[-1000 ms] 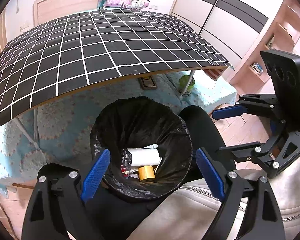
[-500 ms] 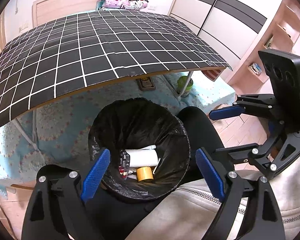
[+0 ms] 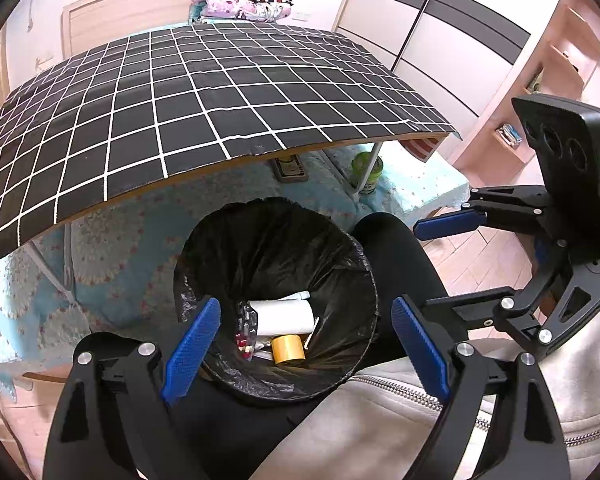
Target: Collect trash
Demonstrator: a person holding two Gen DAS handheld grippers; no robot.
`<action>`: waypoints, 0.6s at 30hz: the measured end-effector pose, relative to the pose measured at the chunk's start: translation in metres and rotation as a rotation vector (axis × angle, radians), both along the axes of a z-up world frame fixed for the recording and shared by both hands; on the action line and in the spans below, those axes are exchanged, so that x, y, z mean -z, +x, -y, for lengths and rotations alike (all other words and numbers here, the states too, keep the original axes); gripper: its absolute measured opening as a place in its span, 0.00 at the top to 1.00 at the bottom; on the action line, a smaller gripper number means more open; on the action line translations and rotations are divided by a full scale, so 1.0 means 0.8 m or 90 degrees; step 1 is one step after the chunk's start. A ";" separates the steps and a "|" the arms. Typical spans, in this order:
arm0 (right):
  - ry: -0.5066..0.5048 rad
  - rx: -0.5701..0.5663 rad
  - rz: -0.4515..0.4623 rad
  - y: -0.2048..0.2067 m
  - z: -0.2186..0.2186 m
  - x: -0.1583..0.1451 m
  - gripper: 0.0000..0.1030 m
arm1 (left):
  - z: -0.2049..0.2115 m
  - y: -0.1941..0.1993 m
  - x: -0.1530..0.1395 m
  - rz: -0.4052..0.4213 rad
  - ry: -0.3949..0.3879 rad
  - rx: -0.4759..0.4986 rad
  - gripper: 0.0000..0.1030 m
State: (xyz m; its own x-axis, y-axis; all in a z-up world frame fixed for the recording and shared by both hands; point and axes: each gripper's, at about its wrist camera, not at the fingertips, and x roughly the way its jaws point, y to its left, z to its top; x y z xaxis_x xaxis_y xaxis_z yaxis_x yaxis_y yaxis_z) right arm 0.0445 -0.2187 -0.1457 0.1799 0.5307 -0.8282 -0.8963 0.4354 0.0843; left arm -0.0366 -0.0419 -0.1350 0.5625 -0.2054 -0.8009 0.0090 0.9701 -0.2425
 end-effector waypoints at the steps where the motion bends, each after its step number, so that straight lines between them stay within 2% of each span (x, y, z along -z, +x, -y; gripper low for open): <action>1: 0.000 0.000 -0.001 0.000 0.000 0.000 0.24 | 0.000 0.000 0.000 -0.001 0.000 0.000 0.18; 18: 0.000 -0.006 0.000 -0.001 -0.003 0.000 0.24 | 0.000 0.002 -0.002 0.001 0.000 0.003 0.18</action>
